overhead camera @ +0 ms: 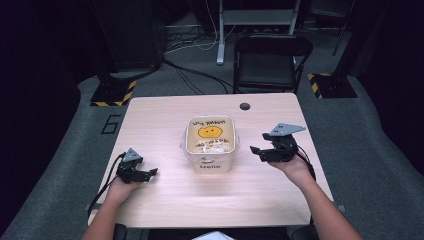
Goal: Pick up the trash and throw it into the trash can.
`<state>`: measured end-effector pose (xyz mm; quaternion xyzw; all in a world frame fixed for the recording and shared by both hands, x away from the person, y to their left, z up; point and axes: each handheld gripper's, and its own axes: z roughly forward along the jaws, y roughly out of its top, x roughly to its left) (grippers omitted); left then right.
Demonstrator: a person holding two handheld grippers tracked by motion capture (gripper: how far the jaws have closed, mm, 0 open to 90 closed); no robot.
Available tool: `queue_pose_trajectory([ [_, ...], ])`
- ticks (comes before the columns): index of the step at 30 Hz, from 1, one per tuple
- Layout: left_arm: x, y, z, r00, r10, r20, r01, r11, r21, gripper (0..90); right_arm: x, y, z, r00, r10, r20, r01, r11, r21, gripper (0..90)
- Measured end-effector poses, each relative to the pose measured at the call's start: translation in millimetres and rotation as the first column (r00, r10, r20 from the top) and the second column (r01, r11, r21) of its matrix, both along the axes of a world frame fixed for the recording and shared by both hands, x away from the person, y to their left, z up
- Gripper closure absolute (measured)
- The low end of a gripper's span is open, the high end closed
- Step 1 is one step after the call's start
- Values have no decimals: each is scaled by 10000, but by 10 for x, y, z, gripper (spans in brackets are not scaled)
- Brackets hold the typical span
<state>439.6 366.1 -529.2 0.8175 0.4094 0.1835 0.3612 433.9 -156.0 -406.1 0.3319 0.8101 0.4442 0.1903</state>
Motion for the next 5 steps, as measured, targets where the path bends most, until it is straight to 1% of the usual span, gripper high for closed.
queue_pose_trajectory([
  [5, 0, 0, 0, 10000, 4, -3, -4, 10000, -3, 142, -55, -43, -145, 9997, -230, -59, 230, 9997, 7, 278],
])
